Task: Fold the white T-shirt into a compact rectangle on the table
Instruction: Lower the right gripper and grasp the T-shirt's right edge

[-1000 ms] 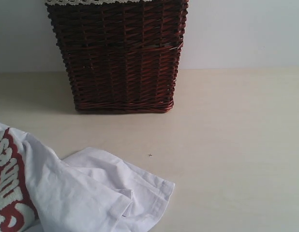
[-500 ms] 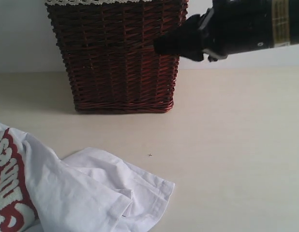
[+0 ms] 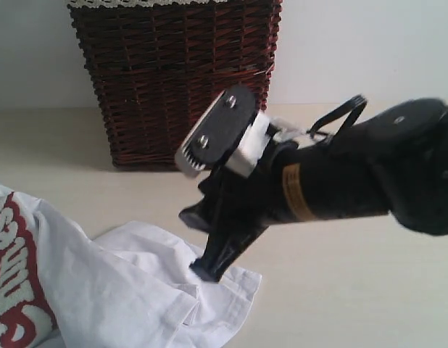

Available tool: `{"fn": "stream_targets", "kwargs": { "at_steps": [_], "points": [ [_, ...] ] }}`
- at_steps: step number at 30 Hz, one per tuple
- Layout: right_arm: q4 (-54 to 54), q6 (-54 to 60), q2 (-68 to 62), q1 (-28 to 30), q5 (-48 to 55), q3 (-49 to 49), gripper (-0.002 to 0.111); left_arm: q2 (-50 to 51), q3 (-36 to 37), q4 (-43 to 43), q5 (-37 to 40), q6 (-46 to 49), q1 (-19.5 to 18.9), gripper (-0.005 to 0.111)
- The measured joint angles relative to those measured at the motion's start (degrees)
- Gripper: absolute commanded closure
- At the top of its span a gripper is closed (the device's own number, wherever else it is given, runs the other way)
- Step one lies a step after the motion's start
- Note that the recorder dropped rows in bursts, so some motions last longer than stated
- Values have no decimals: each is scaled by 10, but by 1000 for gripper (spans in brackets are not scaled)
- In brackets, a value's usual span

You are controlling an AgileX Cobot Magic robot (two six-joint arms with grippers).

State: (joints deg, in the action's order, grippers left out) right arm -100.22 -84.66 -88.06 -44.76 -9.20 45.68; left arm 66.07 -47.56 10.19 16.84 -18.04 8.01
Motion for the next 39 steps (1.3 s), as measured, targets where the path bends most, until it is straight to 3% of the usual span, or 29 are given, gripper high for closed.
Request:
{"fn": "stream_targets", "kwargs": {
  "at_steps": [10, 15, 18, 24, 31, 36, 39],
  "points": [
    [0, -3, -125, -94, 56, -9, 57, 0, 0, -1, 2, 0, 0, 107],
    [0, -3, -138, -100, 99, -9, 54, 0, 0, -2, 2, 0, 0, 107],
    [0, -4, -138, -100, 96, -9, 64, 0, 0, -2, 2, 0, 0, 107],
    [1, -8, -146, -100, 79, -9, 108, 0, 0, -2, 2, 0, 0, 107],
    [2, -8, -143, -100, 65, -9, 108, 0, 0, -2, 2, 0, 0, 107],
    [2, 10, -100, -101, 156, -9, 108, 0, 0, -4, 2, 0, 0, 107],
    [30, 79, -71, -101, 219, -9, 108, 0, 0, -4, 2, 0, 0, 107]
  ]
}}
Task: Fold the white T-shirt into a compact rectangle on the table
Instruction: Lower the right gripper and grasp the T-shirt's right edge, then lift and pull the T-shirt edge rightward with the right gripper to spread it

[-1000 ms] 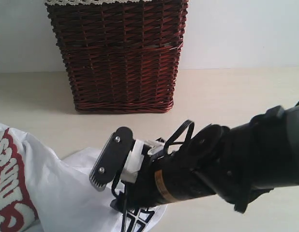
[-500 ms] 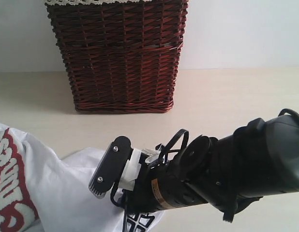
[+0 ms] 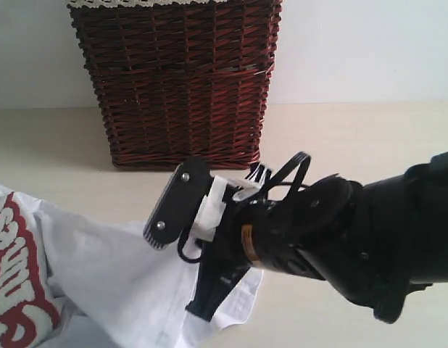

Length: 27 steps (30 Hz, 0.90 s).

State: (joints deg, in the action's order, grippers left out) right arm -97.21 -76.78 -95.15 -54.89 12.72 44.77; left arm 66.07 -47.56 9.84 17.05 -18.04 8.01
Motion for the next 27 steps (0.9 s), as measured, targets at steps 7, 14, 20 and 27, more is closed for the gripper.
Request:
{"fn": "stream_targets", "kwargs": {
  "at_steps": [7, 14, 20, 27],
  "points": [
    [126, 249, 43, 0, 238, 40, 108, 0, 0, 0, 0, 0, 0, 107],
    [105, 370, 61, 0, 382, 116, 108, 0, 0, -1, 0, 0, 6, 107],
    [-1, 376, 61, 8, 397, 164, 108, 2, 0, -1, 0, 10, 38, 107],
    [-16, 377, 52, 55, 409, 196, 76, 3, 0, -1, 0, 36, 67, 107]
  ]
}}
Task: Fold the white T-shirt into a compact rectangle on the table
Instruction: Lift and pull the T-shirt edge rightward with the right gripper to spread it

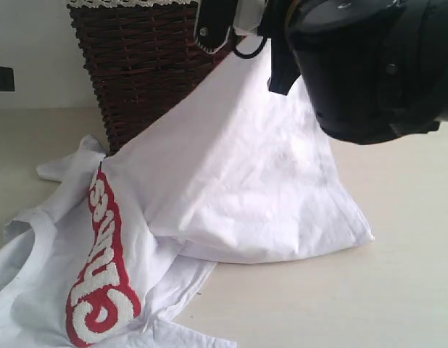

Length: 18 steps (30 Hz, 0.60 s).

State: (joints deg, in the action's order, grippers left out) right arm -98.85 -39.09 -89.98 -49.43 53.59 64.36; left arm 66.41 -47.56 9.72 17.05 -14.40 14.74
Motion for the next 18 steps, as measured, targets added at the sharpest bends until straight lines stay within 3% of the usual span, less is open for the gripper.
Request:
{"fn": "stream_targets", "kwargs": {
  "at_steps": [2, 4, 8, 12, 16, 18],
  "points": [
    [-3, 0, 0, 14, 4, 2, 64, 3, 0, 0, 5, 21, 14, 107],
    [-4, 0, 0, 24, 9, 3, 61, 10, 0, 0, 14, 46, 31, 107],
    [1, -20, 0, 32, 53, 3, 66, 41, 0, 0, 54, 105, 78, 107],
    [42, -35, 0, 34, 88, 3, 79, 87, 0, -8, 123, 183, 141, 107],
    [131, -25, 0, 34, 92, 3, 81, 181, 0, -89, 246, 333, 219, 107],
    [158, -19, 0, 34, 92, 3, 81, 237, 2, -97, 265, 353, 228, 107]
  ]
}}
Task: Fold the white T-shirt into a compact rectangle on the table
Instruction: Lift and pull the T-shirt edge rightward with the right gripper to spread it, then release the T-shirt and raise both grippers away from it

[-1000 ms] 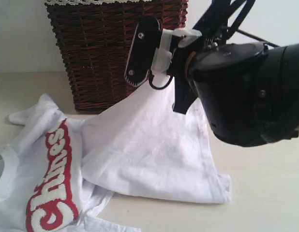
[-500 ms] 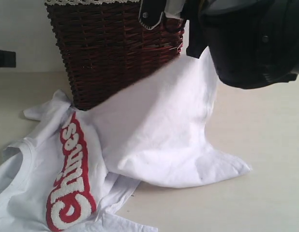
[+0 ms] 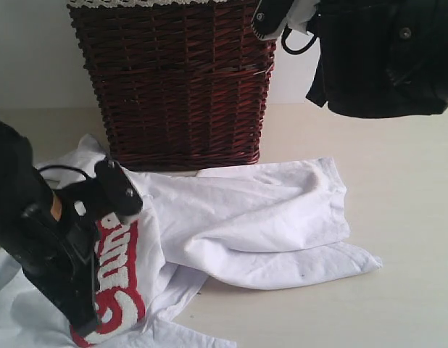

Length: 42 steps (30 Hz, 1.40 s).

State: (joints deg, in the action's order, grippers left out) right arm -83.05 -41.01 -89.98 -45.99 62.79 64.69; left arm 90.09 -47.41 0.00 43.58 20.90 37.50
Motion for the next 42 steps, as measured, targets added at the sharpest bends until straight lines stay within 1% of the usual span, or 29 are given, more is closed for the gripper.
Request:
{"fn": "stream_targets", "kwargs": {
  "at_steps": [1, 3, 6, 8, 9, 11, 13, 14, 16, 17, 18, 20, 22, 23, 25, 26, 27, 29, 30, 34, 37, 38, 42],
  "points": [
    [6, 1, 0, 0, 0, 0, 81, 20, 0, 0, 2, 3, 0, 107],
    [20, 5, 0, 0, 0, 0, 81, 97, 1, 0, 8, 5, 0, 107],
    [27, 6, 0, 0, 0, 0, 81, 147, -5, 24, 20, -14, 0, 107],
    [43, 6, 0, 0, -8, 0, 81, 167, -15, 57, 43, -51, 5, 107],
    [68, 11, 0, 0, -23, 0, 81, 176, -22, 88, 68, -71, 7, 107],
    [116, 44, 0, 0, -53, 0, 81, 185, -23, 130, 87, -92, 7, 107],
    [177, 95, 0, 0, -84, 0, 81, 188, -22, 165, 103, -115, 4, 107],
    [222, 126, 0, 5, -101, 0, 81, 189, -18, 182, 110, -127, -13, 107],
    [286, 170, 0, 25, -109, 0, 81, 189, -15, 188, 116, -135, -42, 107],
    [366, 227, 1, 49, -119, 0, 81, 185, -13, 190, 117, -141, -67, 107],
    [431, 279, 4, 65, -124, 0, 81, 183, -12, 190, 117, -143, -75, 107],
    [565, 400, 6, 90, -130, 0, 80, 176, -8, 187, 109, -144, -86, 107],
    [683, 497, 4, 113, -133, 0, 75, 170, -6, 181, 103, -145, -90, 107],
    [717, 517, 3, 120, -135, 0, 70, 166, -6, 177, 99, -145, -92, 107],
    [738, 524, -7, 139, -142, 0, 59, 157, -8, 167, 88, -147, -93, 107],
    [720, 497, -23, 166, -152, 0, 59, 144, -13, 153, 79, -148, -93, 107],
    [705, 475, -34, 181, -158, 0, 59, 133, -19, 142, 74, -148, -93, 107],
    [666, 410, -74, 221, -175, 0, 68, 94, -41, 112, 63, -148, -93, 107],
    [659, 401, -88, 232, -182, 0, 73, 76, -48, 107, 57, -152, -93, 107],
    [656, 410, -133, 244, -218, 0, 91, -1, -62, 96, 16, -185, -93, 107],
    [676, 441, -160, 244, -267, 0, 106, -56, -64, 68, -3, -199, -93, 107],
    [680, 446, -168, 244, -282, 0, 108, -68, -64, 58, -5, -200, -93, 107],
    [689, 451, -205, 244, -347, 0, 108, -103, -64, -13, -5, -185, -93, 107]
  ]
}}
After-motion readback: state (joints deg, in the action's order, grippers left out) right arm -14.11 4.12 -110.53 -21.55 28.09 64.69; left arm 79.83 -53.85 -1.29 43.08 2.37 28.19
